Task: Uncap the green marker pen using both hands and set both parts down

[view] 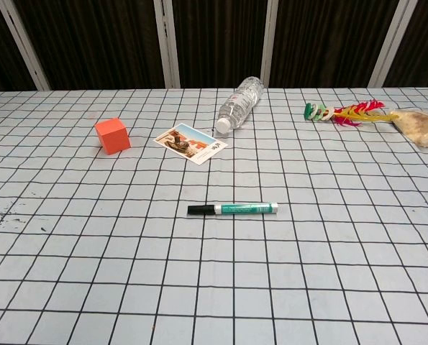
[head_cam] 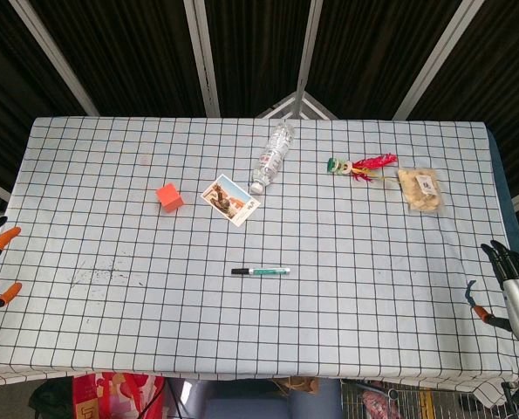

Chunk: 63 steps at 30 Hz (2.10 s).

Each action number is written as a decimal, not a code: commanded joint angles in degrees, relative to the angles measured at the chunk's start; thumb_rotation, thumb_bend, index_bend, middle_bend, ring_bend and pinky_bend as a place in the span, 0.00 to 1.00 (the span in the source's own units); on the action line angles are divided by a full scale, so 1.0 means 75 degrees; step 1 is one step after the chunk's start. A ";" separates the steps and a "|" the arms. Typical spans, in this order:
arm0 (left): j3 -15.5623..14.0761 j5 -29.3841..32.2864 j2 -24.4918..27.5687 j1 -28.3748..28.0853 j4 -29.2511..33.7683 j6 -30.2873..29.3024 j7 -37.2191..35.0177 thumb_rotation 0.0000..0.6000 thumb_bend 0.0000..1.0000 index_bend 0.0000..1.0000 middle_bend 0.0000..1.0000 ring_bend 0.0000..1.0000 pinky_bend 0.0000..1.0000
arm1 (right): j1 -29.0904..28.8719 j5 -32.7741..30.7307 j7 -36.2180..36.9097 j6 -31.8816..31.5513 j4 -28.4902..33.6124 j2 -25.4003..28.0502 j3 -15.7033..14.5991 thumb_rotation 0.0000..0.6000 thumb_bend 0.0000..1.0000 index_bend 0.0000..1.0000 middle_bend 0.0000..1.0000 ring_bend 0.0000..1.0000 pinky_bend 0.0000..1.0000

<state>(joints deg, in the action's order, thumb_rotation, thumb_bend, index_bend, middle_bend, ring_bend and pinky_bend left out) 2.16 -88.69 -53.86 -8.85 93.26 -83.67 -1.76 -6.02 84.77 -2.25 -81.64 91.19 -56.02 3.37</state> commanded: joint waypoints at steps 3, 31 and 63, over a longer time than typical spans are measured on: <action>-0.0014 -0.0022 -0.0061 -0.0003 -0.0047 0.0013 0.0039 1.00 0.33 0.14 0.02 0.00 0.01 | 0.0000 0.0046 -0.0026 0.0039 -0.0039 -0.0036 -0.0048 1.00 0.16 0.11 0.10 0.17 0.10; 0.0024 -0.0030 0.0125 -0.0046 0.0237 0.0047 0.0129 1.00 0.33 0.14 0.02 0.00 0.01 | -0.0254 0.0082 -0.0722 0.0292 0.0700 -0.0200 0.0002 1.00 0.16 0.17 0.10 0.17 0.10; -0.0038 -0.0167 -0.0019 -0.0070 -0.0016 0.0069 0.0553 1.00 0.33 0.14 0.02 0.00 0.01 | -0.3287 -0.3575 -0.6365 0.2051 0.1548 -0.5133 0.1128 1.00 0.19 0.32 0.10 0.17 0.10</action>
<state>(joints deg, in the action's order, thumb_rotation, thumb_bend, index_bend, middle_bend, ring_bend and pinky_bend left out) 1.89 -90.03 -53.90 -9.39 93.28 -83.19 2.44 -28.59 60.37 -47.46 -66.39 104.20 -91.88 10.89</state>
